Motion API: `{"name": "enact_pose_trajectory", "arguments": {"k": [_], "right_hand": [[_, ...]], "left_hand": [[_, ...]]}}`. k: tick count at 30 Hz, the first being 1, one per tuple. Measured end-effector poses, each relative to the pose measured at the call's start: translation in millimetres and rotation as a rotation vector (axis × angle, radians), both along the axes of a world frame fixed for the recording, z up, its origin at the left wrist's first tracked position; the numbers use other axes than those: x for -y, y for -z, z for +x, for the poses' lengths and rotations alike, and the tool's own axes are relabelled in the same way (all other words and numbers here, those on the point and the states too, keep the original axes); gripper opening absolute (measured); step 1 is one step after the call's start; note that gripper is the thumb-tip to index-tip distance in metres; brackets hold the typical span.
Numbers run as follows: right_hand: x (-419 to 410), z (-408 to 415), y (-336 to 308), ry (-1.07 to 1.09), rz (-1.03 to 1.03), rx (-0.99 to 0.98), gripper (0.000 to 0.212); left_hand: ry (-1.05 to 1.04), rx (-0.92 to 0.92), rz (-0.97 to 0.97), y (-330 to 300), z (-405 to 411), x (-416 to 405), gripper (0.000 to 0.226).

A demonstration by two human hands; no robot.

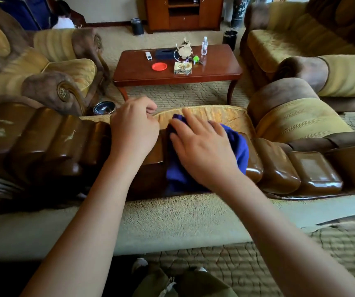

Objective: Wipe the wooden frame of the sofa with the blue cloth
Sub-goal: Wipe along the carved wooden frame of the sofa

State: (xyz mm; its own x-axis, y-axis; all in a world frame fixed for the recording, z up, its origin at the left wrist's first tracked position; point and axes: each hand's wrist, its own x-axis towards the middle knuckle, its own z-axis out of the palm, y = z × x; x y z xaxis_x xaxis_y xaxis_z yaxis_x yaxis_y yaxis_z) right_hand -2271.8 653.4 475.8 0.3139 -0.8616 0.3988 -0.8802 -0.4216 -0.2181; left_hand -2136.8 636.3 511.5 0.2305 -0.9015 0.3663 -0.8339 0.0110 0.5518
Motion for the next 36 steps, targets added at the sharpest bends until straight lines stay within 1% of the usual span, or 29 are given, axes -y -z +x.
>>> {"name": "enact_pose_trajectory", "arguments": {"k": [2, 3, 4, 6, 7, 9, 12, 14, 17, 20, 23, 25, 28, 29, 30, 31, 32, 34, 35, 36], "right_hand": [[31, -12, -5, 0.093, 0.174, -0.128, 0.046], [44, -20, -5, 0.134, 0.265, -0.15, 0.045], [55, -31, -5, 0.185, 0.355, -0.136, 0.045], [68, -55, -8, 0.284, 0.513, -0.012, 0.044], [68, -65, -7, 0.32, 0.532, 0.057, 0.043], [62, -80, -3, 0.332, 0.467, 0.127, 0.045], [43, -89, 5, 0.281, 0.303, 0.244, 0.046], [29, -86, 12, 0.258, 0.197, 0.262, 0.051], [4, -73, 20, 0.326, 0.027, 0.285, 0.05], [-34, -35, 38, 0.434, -0.302, 0.374, 0.036], [-61, 17, 72, 0.469, -0.457, 0.474, 0.032], [-63, 30, 91, 0.449, -0.529, 0.432, 0.033], [-53, 2, 104, 0.361, -0.645, 0.252, 0.035], [-50, -11, 107, 0.348, -0.663, 0.213, 0.036], [-48, -23, 110, 0.355, -0.656, 0.214, 0.038], [-46, -32, 112, 0.399, -0.634, 0.277, 0.041], [-43, -38, 115, 0.489, -0.604, 0.408, 0.045], [-36, -45, 116, 0.74, -0.505, 0.796, 0.053], [-32, -47, 113, 0.834, -0.442, 0.983, 0.055], [-29, -47, 110, 0.891, -0.393, 1.122, 0.055]], "left_hand": [[-0.018, 0.045, -0.009, -1, 0, -3, 0.036], [-0.018, 0.062, -0.011, -1, -1, -3, 0.035], [-0.015, 0.075, -0.01, 0, -1, -4, 0.034], [0.002, 0.087, -0.005, 0, -2, -4, 0.033], [0.014, 0.091, -0.002, 0, -2, -4, 0.034], [0.032, 0.11, 0.004, -1, -2, -4, 0.033], [0.072, 0.195, 0.015, -1, -6, -4, 0.03], [0.145, 0.296, 0.042, 2, -11, -3, 0.026], [0.251, 0.41, 0.033, 5, -19, -2, 0.025], [0.297, 0.407, -0.08, 2, -18, -1, 0.028], [0.323, 0.308, -0.217, -2, -14, -7, 0.033], [0.377, 0.286, -0.227, -2, -12, -9, 0.037], [0.467, 0.32, -0.241, -2, -10, -8, 0.038], [0.482, 0.328, -0.241, -2, -10, -8, 0.037], [0.489, 0.33, -0.236, -2, -9, -9, 0.037], [0.497, 0.328, -0.232, -1, -8, -9, 0.036], [0.509, 0.326, -0.23, 0, -6, -10, 0.037], [0.539, 0.333, -0.228, -1, -5, -11, 0.039], [0.552, 0.342, -0.224, -1, -5, -10, 0.04], [0.559, 0.35, -0.221, -1, -6, -9, 0.039]]}}
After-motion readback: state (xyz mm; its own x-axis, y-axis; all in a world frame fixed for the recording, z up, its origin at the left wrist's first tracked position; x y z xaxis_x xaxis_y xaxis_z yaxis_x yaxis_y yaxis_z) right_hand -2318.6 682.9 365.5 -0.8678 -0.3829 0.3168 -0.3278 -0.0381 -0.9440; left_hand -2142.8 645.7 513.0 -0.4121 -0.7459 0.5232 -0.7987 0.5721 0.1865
